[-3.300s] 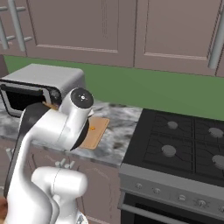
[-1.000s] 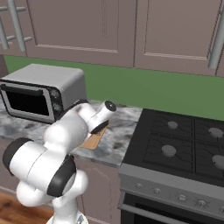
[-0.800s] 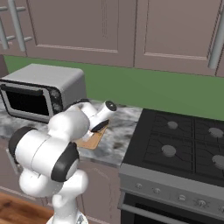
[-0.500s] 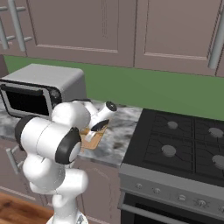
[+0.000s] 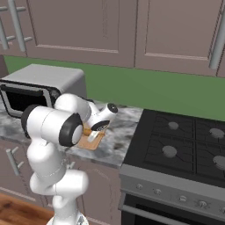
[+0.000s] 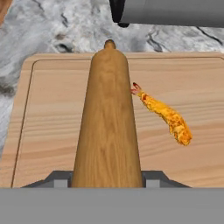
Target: Open the cabinet, retrieve the rolling pin, and place it next to the meat on the cutting board to prepare for tenderizing.
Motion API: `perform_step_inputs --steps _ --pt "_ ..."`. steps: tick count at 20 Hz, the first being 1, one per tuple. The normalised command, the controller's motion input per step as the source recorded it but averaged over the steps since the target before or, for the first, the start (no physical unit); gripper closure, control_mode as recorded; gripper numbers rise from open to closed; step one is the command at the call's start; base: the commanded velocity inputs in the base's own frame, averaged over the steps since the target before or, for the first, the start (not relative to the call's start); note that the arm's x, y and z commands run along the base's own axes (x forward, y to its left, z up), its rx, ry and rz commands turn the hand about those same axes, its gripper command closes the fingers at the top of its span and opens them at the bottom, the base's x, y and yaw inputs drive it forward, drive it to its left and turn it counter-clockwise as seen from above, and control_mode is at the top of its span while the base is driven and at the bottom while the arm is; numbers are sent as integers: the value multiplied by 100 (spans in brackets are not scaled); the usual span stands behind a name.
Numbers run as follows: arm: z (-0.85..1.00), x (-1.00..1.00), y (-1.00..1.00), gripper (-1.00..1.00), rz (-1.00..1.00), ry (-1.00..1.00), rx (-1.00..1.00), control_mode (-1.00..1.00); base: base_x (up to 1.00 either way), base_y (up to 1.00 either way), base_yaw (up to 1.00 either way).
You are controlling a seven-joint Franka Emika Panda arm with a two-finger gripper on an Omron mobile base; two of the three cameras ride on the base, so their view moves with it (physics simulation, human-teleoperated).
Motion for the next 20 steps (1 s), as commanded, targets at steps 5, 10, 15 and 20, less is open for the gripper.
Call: perform_step_inputs --steps 5,10,15,20 --pt "-31 19 5 100 0 0 -1 -100 0 0 0" --pt "-25 14 17 -100 1 -1 -2 -100 0 0 0" --pt "7 0 16 -100 3 -5 0 -100 0 0 0" --pt "13 -2 17 -100 3 -3 0 -100 0 0 0"
